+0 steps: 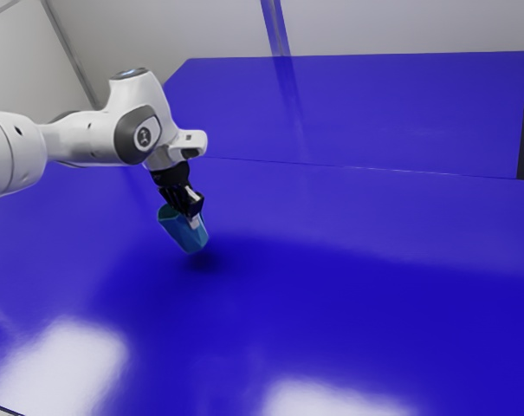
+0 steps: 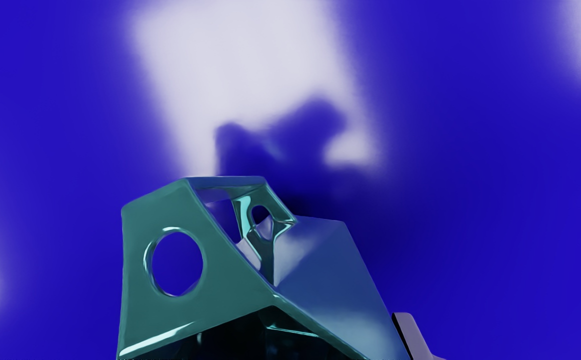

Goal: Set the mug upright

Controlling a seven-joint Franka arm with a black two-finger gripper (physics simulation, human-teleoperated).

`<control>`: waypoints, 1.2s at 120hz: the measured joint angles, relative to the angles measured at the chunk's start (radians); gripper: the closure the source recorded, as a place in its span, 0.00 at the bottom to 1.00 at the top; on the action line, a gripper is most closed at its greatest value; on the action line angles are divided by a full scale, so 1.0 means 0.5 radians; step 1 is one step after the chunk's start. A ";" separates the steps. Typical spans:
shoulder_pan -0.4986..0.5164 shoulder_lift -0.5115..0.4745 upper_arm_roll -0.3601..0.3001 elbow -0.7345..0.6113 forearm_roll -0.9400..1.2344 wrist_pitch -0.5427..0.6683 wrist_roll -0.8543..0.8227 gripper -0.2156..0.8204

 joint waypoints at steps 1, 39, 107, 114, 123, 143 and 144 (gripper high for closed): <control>0.000 0.004 0.000 -0.002 0.003 0.006 -0.006 0.97; -0.002 0.136 -0.033 -0.039 0.060 0.163 -0.180 0.97; -0.004 -0.107 -0.085 0.005 0.007 0.106 -0.299 0.31; -0.004 -0.128 -0.085 0.099 -0.018 0.027 -0.303 0.29; -0.002 -0.122 -0.085 0.270 -0.037 -0.098 -0.309 0.26; 0.001 -0.003 -0.085 0.779 -0.047 -0.419 -0.321 0.23; 0.001 0.000 -0.085 0.795 -0.047 -0.433 -0.321 0.23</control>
